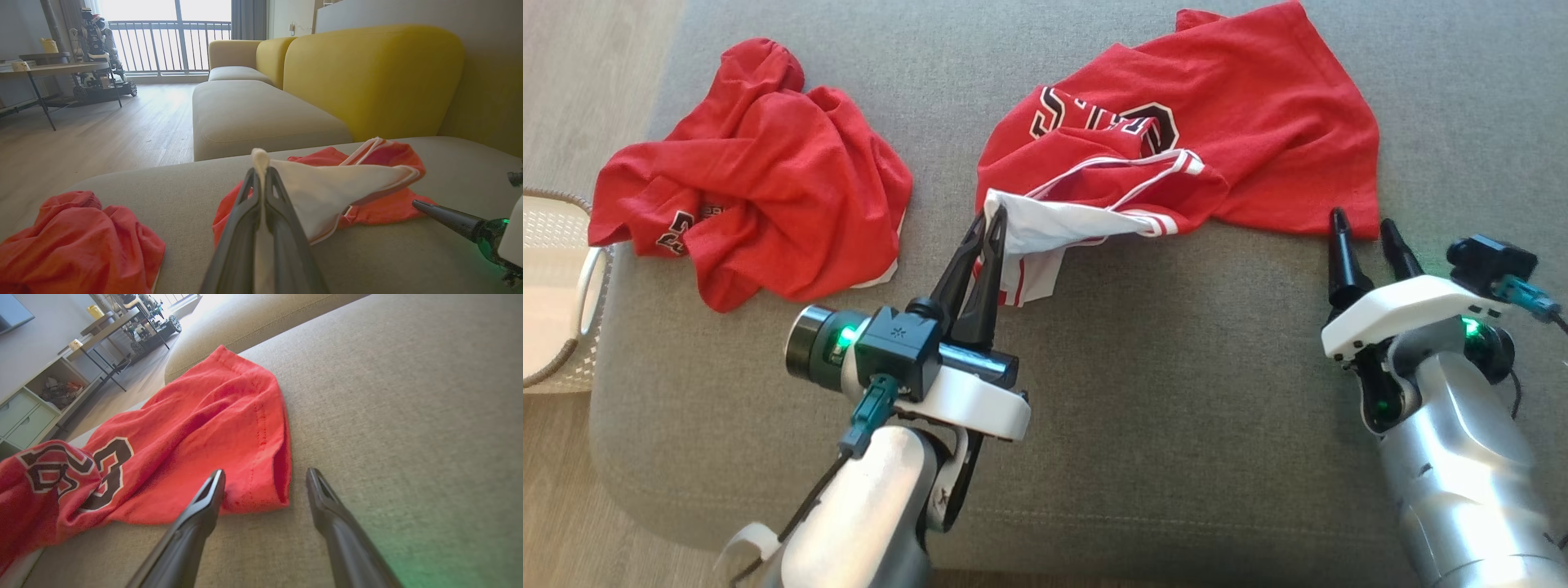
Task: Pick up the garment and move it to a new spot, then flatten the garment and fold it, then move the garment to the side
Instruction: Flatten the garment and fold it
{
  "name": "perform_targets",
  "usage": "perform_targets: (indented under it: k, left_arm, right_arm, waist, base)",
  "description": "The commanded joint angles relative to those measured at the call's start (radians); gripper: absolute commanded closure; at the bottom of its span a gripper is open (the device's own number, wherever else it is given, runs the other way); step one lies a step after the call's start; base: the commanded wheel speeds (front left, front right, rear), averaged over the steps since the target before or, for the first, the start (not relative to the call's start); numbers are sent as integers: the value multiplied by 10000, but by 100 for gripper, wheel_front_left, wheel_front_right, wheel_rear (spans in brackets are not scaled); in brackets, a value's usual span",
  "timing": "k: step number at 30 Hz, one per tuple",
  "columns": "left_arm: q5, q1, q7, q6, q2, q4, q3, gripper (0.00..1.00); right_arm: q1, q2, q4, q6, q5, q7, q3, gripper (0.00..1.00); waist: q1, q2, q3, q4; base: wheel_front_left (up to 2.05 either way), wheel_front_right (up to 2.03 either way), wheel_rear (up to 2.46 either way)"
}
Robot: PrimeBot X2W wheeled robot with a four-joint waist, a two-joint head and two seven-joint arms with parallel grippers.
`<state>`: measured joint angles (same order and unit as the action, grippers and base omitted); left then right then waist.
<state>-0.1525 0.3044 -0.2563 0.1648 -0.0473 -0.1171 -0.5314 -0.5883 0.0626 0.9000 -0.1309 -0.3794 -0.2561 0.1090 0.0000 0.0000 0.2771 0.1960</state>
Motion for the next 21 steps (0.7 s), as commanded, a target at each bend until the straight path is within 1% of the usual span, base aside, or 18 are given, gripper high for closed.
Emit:
perform_targets:
  k: [1,2,3,6,12,16,21]
  left_arm:
    - [44,402,-55,65,-34,405,357,100]
    - [45,414,-55,78,-33,406,375,100]
    - [46,421,-55,91,-33,407,396,100]
    - [81,445,-55,144,-32,449,481,100]
    - [161,457,-55,246,-31,700,842,100]
    - [251,510,-55,287,-107,1033,1299,100]
    - [347,780,-55,243,-420,1513,1970,100]
  right_arm:
    - [-132,-124,-29,2,-56,-57,-491,33]
    - [-153,-124,-3,2,-51,-57,-652,79]
    - [-165,-124,-22,2,-47,-57,-772,100]
    - [-155,-124,-143,2,-101,-57,-979,100]
    - [27,-124,-963,2,421,-57,-611,100]
    - [84,-124,-1686,2,943,-57,-283,100]
    - [-207,-121,-2738,2,1800,68,156,100]
  waist:
    - [0,0,18,-4]
    - [0,0,24,-10]
    - [0,0,26,-20]
    - [0,0,13,-52]
    - [0,0,-233,-179]
    - [0,0,-580,-321]
    - [0,0,-1162,-524]
  base:
    - [0,0,0]
    - [0,0,0]
    - [0,0,0]
    - [0,0,0]
    - [0,0,0]
    - [0,0,0]
    - [0,0,0]
